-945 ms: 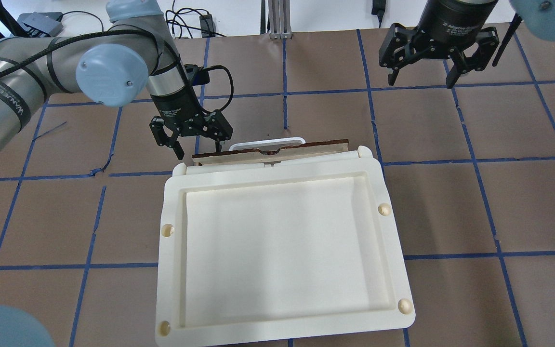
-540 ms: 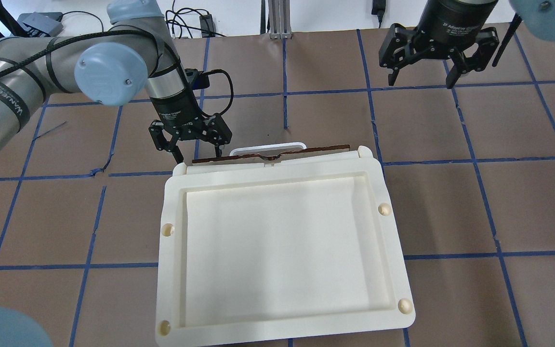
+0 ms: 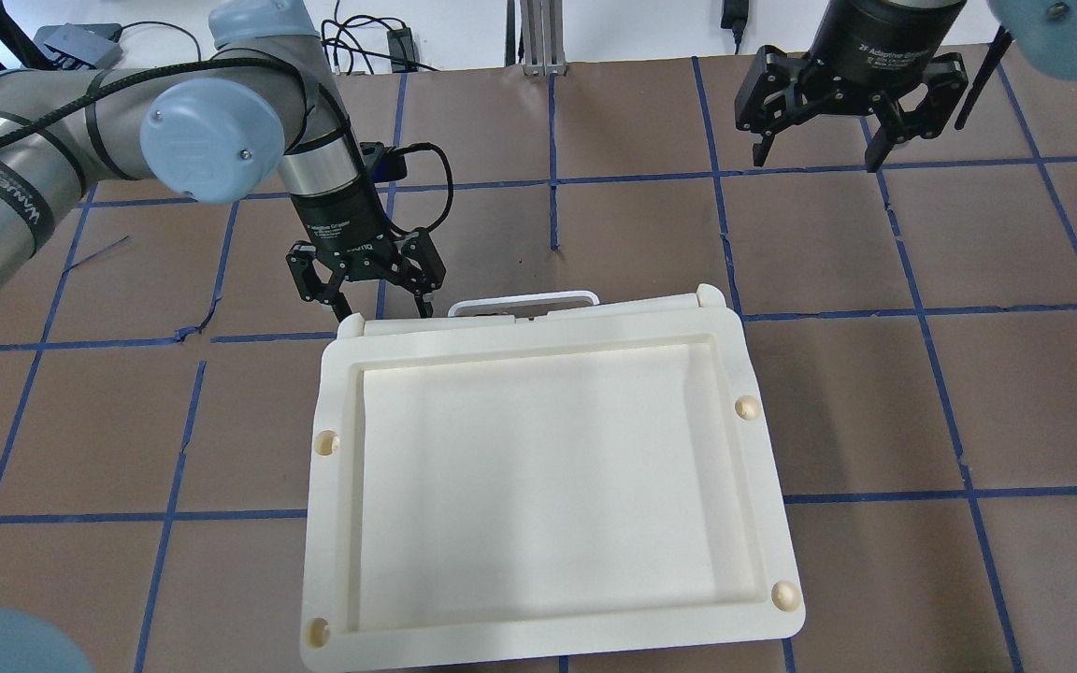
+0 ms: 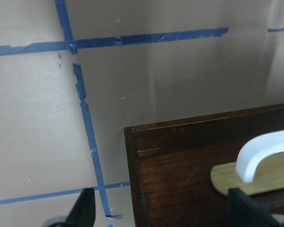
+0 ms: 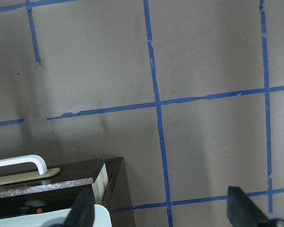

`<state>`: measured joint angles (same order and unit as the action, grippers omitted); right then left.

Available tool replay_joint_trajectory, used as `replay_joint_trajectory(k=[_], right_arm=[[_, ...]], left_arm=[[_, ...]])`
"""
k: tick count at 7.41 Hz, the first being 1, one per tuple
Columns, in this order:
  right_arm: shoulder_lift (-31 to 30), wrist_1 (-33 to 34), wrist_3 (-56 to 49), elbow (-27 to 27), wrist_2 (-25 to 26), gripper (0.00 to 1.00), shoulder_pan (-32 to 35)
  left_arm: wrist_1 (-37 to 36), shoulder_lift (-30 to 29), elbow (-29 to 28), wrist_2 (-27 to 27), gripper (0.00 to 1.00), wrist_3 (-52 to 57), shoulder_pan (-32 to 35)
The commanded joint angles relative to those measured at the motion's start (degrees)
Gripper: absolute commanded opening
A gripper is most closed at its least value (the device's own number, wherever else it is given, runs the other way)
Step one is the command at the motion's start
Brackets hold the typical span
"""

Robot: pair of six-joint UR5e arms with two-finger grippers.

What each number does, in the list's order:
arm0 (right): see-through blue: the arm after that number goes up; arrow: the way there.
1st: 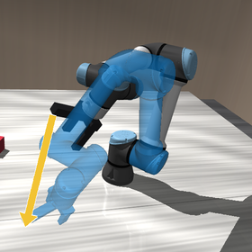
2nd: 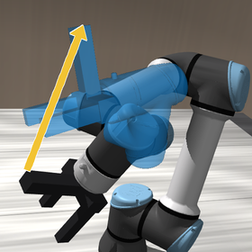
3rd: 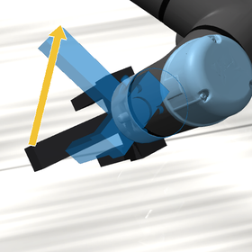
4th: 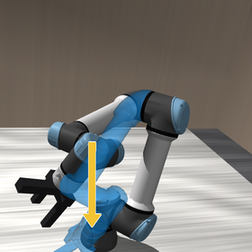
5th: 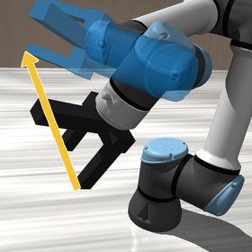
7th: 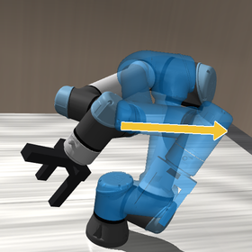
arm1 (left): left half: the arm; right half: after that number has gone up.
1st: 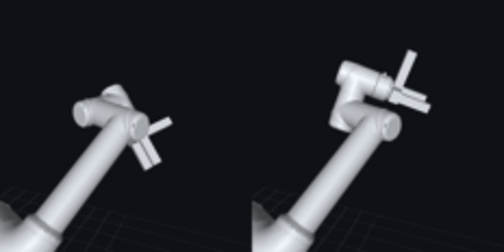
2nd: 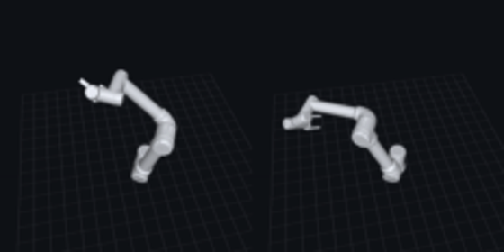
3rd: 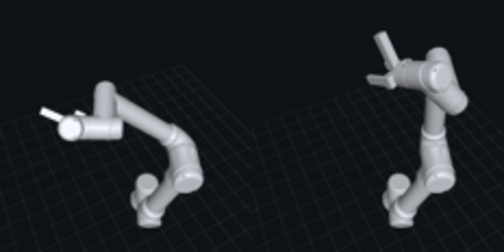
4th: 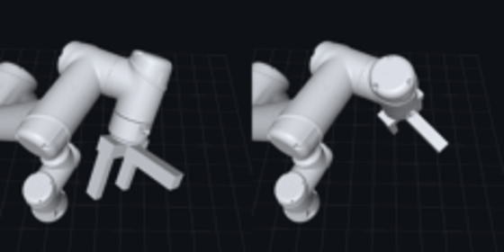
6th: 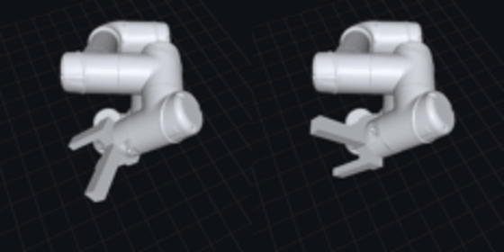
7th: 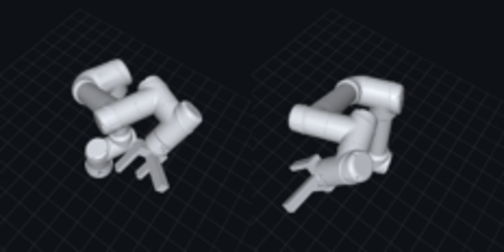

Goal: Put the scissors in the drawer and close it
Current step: 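Push the drawer front away from the robot with the left gripper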

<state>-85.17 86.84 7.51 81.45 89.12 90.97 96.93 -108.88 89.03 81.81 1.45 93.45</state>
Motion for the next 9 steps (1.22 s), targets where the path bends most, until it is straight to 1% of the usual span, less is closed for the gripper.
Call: replay_joint_trajectory(k=[1, 6, 9], right_arm=[[0.0, 0.0, 0.0, 0.0, 0.0, 1.0, -0.1], [0.0, 0.1, 0.0, 0.0, 0.0, 1.0, 0.0], [0.0, 0.0, 0.0, 0.0, 0.0, 1.0, -0.1]], left_arm=[[2.2, 0.2, 0.0, -0.1, 1.0, -1.1, 0.1], [4.0, 0.1, 0.1, -1.0, 1.0, -1.2, 0.2], [3.8, 0.2, 0.0, -1.1, 1.0, -1.2, 0.2]])
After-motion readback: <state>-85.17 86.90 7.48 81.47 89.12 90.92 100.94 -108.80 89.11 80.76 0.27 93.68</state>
